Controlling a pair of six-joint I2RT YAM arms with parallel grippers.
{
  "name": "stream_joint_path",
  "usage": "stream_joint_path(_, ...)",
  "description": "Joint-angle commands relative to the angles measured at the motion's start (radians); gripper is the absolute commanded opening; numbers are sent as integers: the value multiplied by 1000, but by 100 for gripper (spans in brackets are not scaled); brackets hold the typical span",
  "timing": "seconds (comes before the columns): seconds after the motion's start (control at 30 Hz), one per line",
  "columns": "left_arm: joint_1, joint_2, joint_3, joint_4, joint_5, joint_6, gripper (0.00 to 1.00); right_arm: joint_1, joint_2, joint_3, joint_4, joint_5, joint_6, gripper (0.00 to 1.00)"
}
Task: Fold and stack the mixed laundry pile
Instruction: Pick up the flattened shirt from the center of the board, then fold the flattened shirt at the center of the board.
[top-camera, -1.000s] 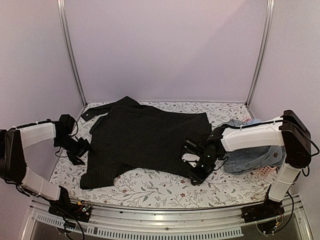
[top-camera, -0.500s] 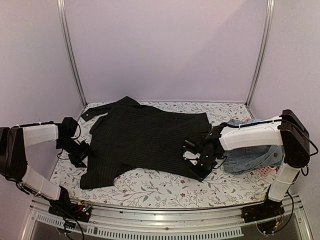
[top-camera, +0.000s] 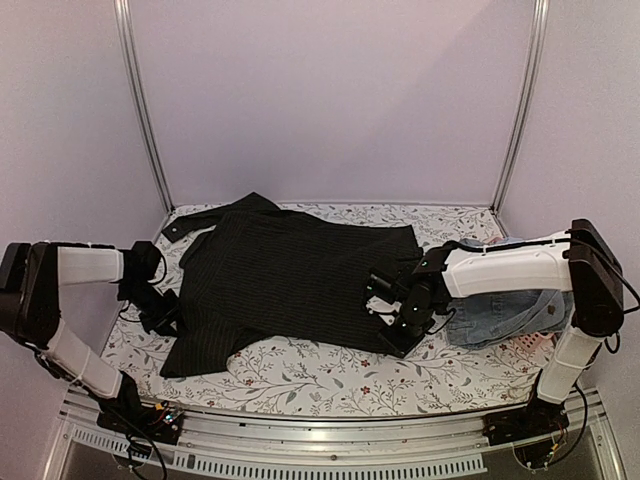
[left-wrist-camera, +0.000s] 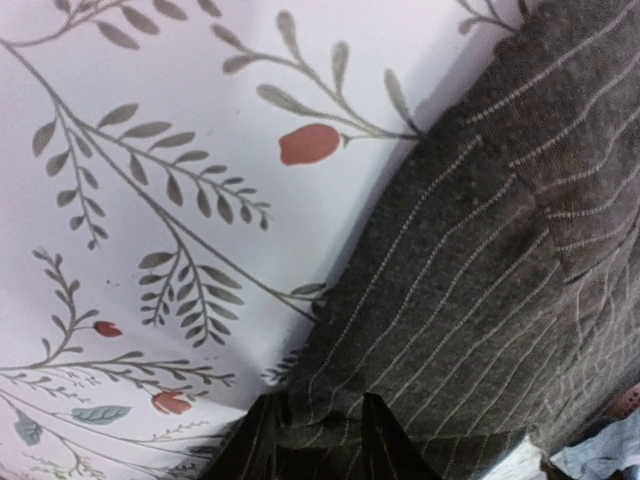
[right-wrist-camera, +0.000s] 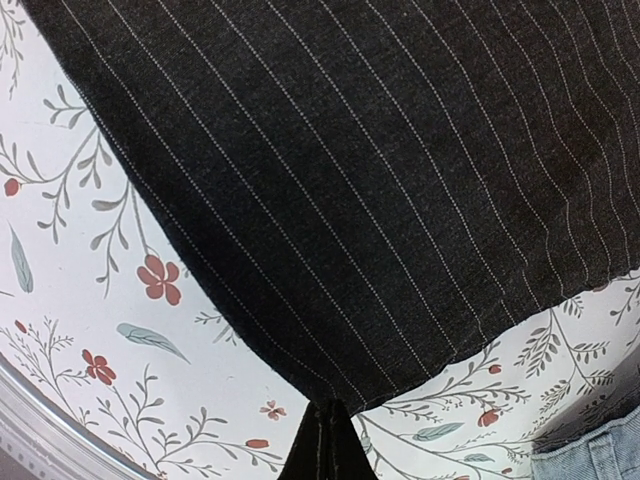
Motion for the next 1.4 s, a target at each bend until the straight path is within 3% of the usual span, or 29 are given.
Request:
stream_joint_path(0.0,-7,91,18,33,-29,66,15,3,-18,23,-7,16,9,0)
stream_joint_path(0.07,-8,56,53,12,-29,82,0,3,-25,33,-8,12,10,0)
stream_joint_path(0.33,-8,-129,161,-150,-81,77,0,1,-64,43,-8,-34,36,0)
stream_joint_path(0.67,-8,-217,210,-170,-70,54,0,-29,-126,40,-25,-72,22,0)
stream_joint_path(0.97,-49,-64,412,-101,-48,110,0,-168,-161,94,-21,-129,-3,0)
stream_joint_path(1.37,-63,242,701,-45,-57,145,0,-359,-11,252,-34,-155,-89,0)
